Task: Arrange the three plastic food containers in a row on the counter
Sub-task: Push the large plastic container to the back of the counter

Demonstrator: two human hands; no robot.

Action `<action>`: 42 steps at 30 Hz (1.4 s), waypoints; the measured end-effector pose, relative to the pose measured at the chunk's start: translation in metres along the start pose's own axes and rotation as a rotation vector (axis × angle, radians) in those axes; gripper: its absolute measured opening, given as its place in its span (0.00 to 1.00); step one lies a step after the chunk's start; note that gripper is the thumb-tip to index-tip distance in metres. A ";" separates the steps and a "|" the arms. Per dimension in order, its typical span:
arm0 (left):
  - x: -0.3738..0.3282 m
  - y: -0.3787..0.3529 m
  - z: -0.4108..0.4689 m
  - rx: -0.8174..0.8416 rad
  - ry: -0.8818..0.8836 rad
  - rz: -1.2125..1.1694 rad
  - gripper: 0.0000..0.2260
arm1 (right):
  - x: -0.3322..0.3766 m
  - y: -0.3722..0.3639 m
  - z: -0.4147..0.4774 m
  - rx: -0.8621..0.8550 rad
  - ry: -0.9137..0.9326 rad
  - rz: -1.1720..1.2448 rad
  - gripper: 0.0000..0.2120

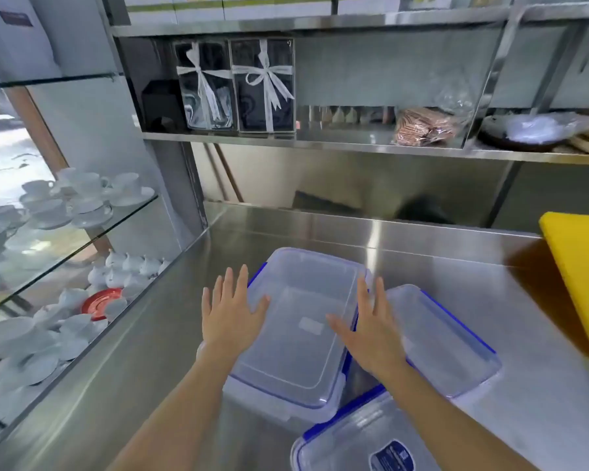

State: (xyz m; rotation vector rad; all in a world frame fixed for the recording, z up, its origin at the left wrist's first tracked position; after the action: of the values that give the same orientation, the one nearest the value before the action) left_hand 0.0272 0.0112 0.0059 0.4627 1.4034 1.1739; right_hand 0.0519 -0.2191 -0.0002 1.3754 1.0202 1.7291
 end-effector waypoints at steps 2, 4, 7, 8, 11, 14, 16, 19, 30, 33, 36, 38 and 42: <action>0.007 -0.002 0.002 0.058 0.067 0.033 0.32 | 0.000 -0.013 -0.003 0.099 -0.088 0.070 0.42; 0.014 -0.005 0.005 0.149 0.132 0.045 0.32 | -0.001 -0.023 -0.006 0.174 -0.168 0.172 0.41; 0.016 -0.011 0.011 0.314 0.225 -0.060 0.32 | 0.002 -0.030 -0.004 0.217 -0.254 0.388 0.37; 0.018 -0.011 0.015 0.330 0.241 -0.109 0.31 | 0.004 -0.030 -0.002 0.219 -0.268 0.444 0.37; 0.022 -0.007 0.023 0.363 0.235 -0.268 0.29 | 0.005 -0.032 0.002 0.215 -0.290 0.515 0.37; 0.032 -0.006 0.033 0.402 0.281 -0.538 0.26 | 0.004 -0.036 0.012 0.207 -0.288 0.594 0.35; 0.039 -0.005 0.037 0.404 0.334 -0.672 0.23 | 0.003 -0.037 0.022 0.186 -0.278 0.661 0.32; 0.050 -0.004 0.044 0.287 0.410 -0.734 0.19 | 0.005 -0.040 0.042 0.168 -0.299 0.715 0.31; 0.044 0.005 0.044 0.584 0.180 -0.177 0.60 | 0.026 -0.066 0.126 0.164 -0.297 0.666 0.22; 0.048 0.003 0.069 0.509 0.157 -0.213 0.59 | 0.036 -0.069 0.154 0.153 -0.273 0.617 0.21; 0.056 0.000 0.097 0.498 0.139 -0.185 0.58 | 0.045 -0.076 0.181 0.157 -0.273 0.572 0.22; 0.061 -0.001 0.115 0.497 0.141 -0.187 0.57 | 0.050 -0.081 0.197 0.150 -0.276 0.555 0.22; 0.066 -0.003 0.145 0.493 0.123 -0.163 0.56 | 0.058 -0.089 0.222 0.139 -0.276 0.560 0.22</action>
State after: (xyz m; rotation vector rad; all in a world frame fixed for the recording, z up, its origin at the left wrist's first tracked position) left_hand 0.1440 0.1188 -0.0018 0.6111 1.8090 0.7281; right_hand 0.2622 -0.0933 -0.0253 2.0697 0.6450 1.7955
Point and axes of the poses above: each hand's wrist, its own z-axis towards the middle knuckle, its own y-axis out of the back of the hand, x = y × z, the point moved 3 cm from there along z, towards the middle knuckle, and after that the axes turned 9 degrees about -z, right-handed, at the moved point
